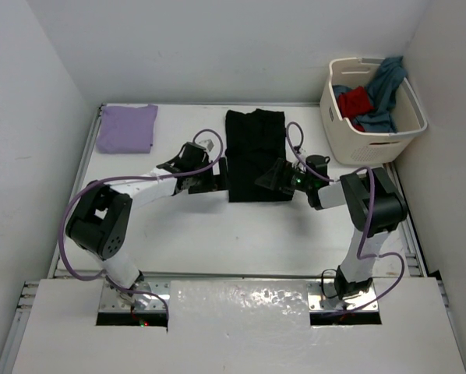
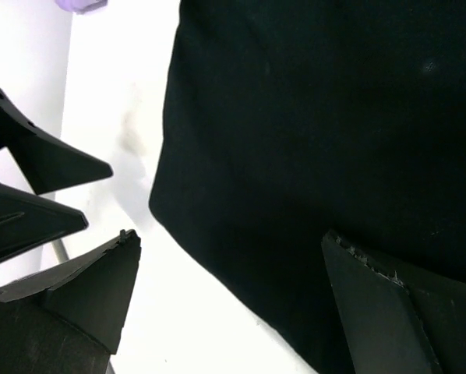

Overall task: Fold and stack the t-shirts
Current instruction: Grab one side of the 2/3 rectangular tshirt with both arms

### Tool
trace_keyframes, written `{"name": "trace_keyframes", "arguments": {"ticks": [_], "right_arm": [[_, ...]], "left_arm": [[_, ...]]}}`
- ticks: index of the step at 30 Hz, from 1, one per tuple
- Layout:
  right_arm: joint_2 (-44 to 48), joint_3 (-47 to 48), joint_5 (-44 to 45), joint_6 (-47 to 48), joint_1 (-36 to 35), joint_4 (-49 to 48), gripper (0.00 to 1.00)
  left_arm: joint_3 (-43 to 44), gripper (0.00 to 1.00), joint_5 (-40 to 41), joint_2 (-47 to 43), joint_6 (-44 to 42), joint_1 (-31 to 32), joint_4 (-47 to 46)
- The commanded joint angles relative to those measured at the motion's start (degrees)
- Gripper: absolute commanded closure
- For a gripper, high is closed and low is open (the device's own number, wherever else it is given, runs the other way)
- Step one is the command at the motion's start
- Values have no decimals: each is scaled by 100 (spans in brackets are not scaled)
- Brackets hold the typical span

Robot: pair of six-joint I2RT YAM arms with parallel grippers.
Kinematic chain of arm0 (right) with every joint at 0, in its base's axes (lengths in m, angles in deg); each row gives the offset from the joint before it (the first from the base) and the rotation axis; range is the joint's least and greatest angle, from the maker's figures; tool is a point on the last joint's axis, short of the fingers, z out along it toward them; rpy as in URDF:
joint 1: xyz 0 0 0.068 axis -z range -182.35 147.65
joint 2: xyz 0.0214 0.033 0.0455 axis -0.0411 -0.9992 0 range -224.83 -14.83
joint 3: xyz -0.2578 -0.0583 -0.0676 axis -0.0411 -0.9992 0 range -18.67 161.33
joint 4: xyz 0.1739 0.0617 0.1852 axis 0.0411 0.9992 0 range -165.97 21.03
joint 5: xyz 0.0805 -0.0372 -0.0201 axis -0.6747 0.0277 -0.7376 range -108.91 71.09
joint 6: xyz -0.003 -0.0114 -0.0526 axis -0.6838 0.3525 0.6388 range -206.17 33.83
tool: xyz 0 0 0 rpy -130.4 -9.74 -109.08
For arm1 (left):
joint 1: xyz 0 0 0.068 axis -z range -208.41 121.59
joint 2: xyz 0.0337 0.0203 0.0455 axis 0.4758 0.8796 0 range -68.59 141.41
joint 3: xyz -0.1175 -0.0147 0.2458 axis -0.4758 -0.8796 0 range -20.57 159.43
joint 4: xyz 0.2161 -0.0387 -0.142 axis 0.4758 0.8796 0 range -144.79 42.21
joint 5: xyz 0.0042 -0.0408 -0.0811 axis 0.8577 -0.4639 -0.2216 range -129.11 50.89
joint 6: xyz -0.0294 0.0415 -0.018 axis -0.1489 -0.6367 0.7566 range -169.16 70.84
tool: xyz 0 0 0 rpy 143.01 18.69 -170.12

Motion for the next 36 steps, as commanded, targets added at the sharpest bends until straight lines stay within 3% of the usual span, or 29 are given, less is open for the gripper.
{"name": "trace_keyframes", "arguments": {"ticks": [1,2,7,12,18,27,36], "right_arm": [[-300,-131,91,-130,-7,81,1],[-195,-70,65,-86,-7,89,1],[857,791,537,1072,-16,1915,1],[1300,1380,741,2268,-42,3401,1],[1099,1495,478,2822,-385,3543,1],[299,1504,416,2613,-667,3025,1],[122,1390,407,2586,-658,3042,1]], "left_arm": [[246,0,-50,-102,-121,27,-39],[281,0,2,-111,-138,27,-48],[1053,0,178,152,-489,-26,-267],[2416,7,-94,1320,-648,-158,83],[3294,8,-850,2182,-710,-167,83],[3507,7,-894,2578,-736,-167,31],[4429,9,-666,3448,-797,-176,207]]}}
